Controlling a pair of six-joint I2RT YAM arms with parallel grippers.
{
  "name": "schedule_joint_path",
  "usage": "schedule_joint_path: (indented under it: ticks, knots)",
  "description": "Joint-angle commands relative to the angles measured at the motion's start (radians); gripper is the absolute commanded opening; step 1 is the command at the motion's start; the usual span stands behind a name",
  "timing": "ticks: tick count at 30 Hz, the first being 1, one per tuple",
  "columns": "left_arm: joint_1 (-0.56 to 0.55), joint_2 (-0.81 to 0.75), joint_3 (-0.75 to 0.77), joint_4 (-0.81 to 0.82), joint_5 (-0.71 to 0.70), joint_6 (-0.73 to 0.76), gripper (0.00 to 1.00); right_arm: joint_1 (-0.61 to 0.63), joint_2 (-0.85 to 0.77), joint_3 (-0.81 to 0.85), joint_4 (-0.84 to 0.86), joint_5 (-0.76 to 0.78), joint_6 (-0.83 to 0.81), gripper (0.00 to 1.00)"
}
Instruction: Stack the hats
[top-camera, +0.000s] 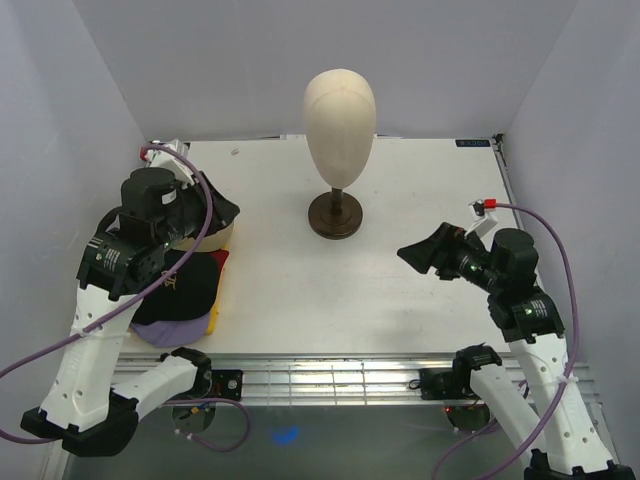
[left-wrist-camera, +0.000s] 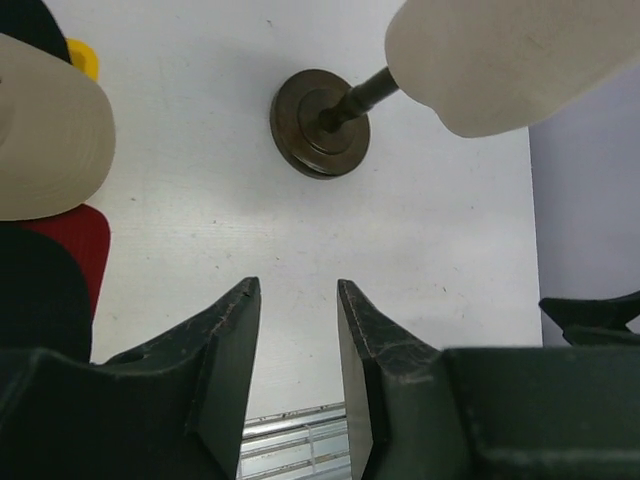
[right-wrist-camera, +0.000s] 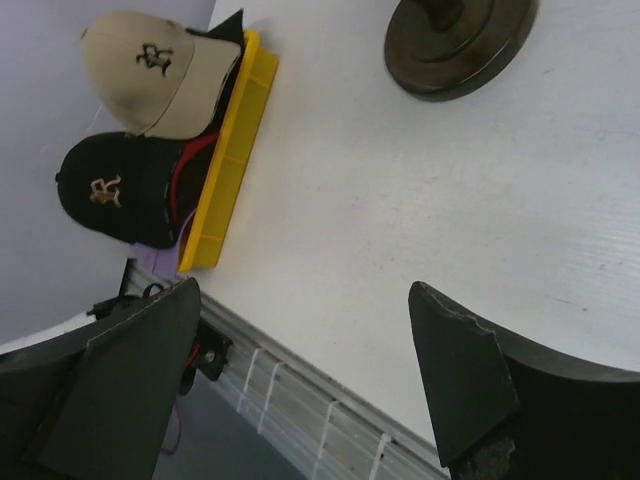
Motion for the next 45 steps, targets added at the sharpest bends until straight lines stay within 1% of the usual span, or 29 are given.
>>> schedule_joint_path:
  ticks: [1, 3, 4, 5, 6, 7, 8, 10, 11, 14, 15, 16, 17, 19, 20, 21, 22, 23, 24, 28, 34, 40, 45]
  knots:
    - [-0.003, -0.013, 0.031, -0.053, -0.174, -0.037, 0.48, 0.13, 0.013, -0.038, 0.169, 0.019, 0.091, 0.9]
    - [-0.003, -0.003, 0.045, -0.073, -0.243, -0.048, 0.5, 0.234, 0.042, -0.04, 0.209, 0.14, 0.101, 0.9]
    - [-0.003, 0.01, 0.048, -0.076, -0.323, -0.05, 0.54, 0.352, 0.059, -0.035, 0.22, 0.191, 0.105, 0.89]
    - [-0.003, 0.021, 0.056, -0.078, -0.367, -0.051, 0.57, 0.406, 0.103, -0.031, 0.238, 0.278, 0.105, 0.89]
    - [-0.003, 0.036, 0.066, -0.081, -0.413, -0.048, 0.6, 0.451, 0.128, -0.018, 0.247, 0.31, 0.107, 0.89]
    - [-0.003, 0.079, 0.079, -0.085, -0.51, -0.044, 0.61, 0.512, 0.179, -0.011, 0.255, 0.349, 0.11, 0.9]
    - [-0.003, 0.105, 0.092, -0.091, -0.565, -0.042, 0.64, 0.531, 0.199, -0.006, 0.259, 0.36, 0.111, 0.9]
    - [-0.001, 0.162, 0.143, -0.105, -0.67, -0.012, 0.67, 0.548, 0.242, 0.0, 0.292, 0.354, 0.114, 0.9]
    - [-0.001, 0.219, 0.157, -0.105, -0.764, 0.002, 0.71, 0.549, 0.251, 0.002, 0.299, 0.351, 0.113, 0.9]
    - [0.032, 0.3, 0.209, -0.099, -0.88, 0.057, 0.76, 0.549, 0.288, 0.025, 0.315, 0.34, 0.099, 0.89]
    - [0.069, 0.349, 0.223, -0.084, -0.909, 0.076, 0.77, 0.549, 0.297, 0.032, 0.31, 0.335, 0.095, 0.9]
    - [0.092, 0.371, 0.243, -0.07, -0.912, 0.094, 0.79, 0.549, 0.312, 0.04, 0.304, 0.332, 0.09, 0.89]
    - [0.142, 0.395, 0.249, -0.047, -0.902, 0.134, 0.81, 0.549, 0.317, 0.051, 0.301, 0.326, 0.084, 0.9]
    - [0.204, 0.458, 0.273, -0.036, -0.87, 0.157, 0.82, 0.549, 0.329, 0.054, 0.301, 0.319, 0.081, 0.89]
    - [0.268, 0.475, 0.278, -0.026, -0.845, 0.168, 0.82, 0.549, 0.332, 0.057, 0.301, 0.317, 0.078, 0.89]
    - [0.302, 0.501, 0.283, -0.021, -0.777, 0.173, 0.82, 0.549, 0.337, 0.058, 0.302, 0.312, 0.076, 0.89]
    - [0.333, 0.51, 0.283, -0.01, -0.74, 0.177, 0.82, 0.549, 0.34, 0.055, 0.309, 0.305, 0.076, 0.9]
    - [0.389, 0.518, 0.283, 0.017, -0.706, 0.186, 0.82, 0.549, 0.34, 0.052, 0.313, 0.302, 0.076, 0.9]
    - [0.417, 0.539, 0.286, 0.025, -0.646, 0.203, 0.82, 0.549, 0.342, 0.043, 0.319, 0.3, 0.075, 0.89]
    - [0.457, 0.61, 0.323, 0.04, -0.545, 0.214, 0.82, 0.549, 0.345, 0.029, 0.336, 0.285, 0.073, 0.9]
    - [0.494, 0.668, 0.349, 0.042, -0.468, 0.21, 0.82, 0.548, 0.346, 0.028, 0.341, 0.274, 0.053, 0.9]
    - [0.503, 0.676, 0.289, 0.056, -0.428, 0.188, 0.8, 0.548, 0.329, 0.02, 0.339, 0.282, 0.038, 0.89]
    - [0.503, 0.661, 0.222, 0.063, -0.408, 0.168, 0.75, 0.548, 0.329, 0.0, 0.345, 0.276, 0.041, 0.89]
